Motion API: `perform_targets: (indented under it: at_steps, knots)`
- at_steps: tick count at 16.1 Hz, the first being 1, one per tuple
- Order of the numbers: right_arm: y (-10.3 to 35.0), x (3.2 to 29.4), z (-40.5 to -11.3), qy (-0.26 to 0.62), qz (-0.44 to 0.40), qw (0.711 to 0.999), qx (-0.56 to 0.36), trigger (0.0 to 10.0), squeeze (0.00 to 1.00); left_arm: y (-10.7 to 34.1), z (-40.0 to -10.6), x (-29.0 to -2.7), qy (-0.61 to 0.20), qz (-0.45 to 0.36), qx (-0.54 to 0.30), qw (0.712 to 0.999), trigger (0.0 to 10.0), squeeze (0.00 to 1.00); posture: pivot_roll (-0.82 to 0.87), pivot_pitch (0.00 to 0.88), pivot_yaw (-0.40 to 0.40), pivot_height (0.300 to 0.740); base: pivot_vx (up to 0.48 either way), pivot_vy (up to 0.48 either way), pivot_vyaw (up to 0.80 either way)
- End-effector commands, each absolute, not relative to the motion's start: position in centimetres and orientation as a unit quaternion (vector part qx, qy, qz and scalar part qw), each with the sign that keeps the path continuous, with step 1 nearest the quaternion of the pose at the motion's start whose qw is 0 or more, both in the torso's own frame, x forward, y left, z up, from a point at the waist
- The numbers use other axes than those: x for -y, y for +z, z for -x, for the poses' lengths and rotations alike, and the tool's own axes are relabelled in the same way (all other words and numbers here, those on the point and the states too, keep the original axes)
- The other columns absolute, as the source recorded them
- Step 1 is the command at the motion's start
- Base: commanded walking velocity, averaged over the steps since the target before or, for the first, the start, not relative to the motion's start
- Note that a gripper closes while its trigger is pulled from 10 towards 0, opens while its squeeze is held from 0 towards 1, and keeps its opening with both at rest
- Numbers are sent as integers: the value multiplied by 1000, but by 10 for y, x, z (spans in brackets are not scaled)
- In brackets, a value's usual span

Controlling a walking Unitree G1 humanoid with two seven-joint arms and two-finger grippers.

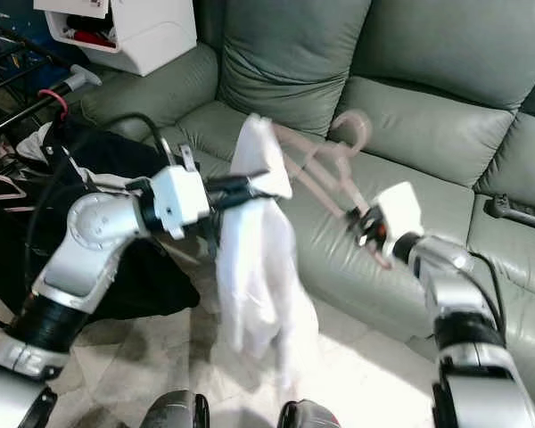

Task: Hang hanger

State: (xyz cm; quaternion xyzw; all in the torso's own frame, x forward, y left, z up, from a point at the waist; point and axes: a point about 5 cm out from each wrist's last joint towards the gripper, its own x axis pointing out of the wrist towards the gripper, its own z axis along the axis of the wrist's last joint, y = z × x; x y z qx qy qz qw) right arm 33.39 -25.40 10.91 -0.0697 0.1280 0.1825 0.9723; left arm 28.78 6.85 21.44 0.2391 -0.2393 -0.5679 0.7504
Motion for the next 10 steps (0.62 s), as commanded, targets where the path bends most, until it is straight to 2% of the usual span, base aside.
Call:
perform_targets:
  at_steps: [1, 3, 5, 6, 7, 9, 10]
  knots:
    - [113, 259, -339, 134, 29, 983, -124, 10000, 0, 230, -276, -57, -587, -231, 279, 724, 10000, 0, -15, 68, 30, 740, 0, 0, 0]
    - [123, 262, -348, 85, -23, 992, -94, 10000, 0, 220, -270, -52, -606, -243, 261, 712, 10000, 0, -14, 66, 27, 740, 0, 0, 0]
    - [135, 262, -354, 61, -78, 993, -64, 10000, 0, 205, -273, -55, -607, -267, 229, 712, 10000, 0, -14, 66, 27, 740, 0, 0, 0]
    - [144, 254, -358, 89, -121, 987, -48, 10000, 0, 177, -279, -65, -598, -305, 179, 720, 10000, 0, -16, 67, 27, 740, 0, 0, 0]
    - [147, 245, -357, 126, -112, 984, -49, 10000, 0, 162, -282, -73, -588, -341, 156, 717, 10000, 0, -16, 67, 27, 740, 0, 0, 0]
    - [150, 241, -357, 136, -120, 982, -50, 10000, 0, 141, -288, -87, -572, -398, 120, 707, 10000, 0, -26, 69, 20, 740, 0, 0, 0]
    - [153, 240, -357, 136, -129, 981, -45, 10000, 0, 130, -292, -95, -557, -417, 93, 712, 10000, 0, -25, 69, 20, 740, 0, 0, 0]
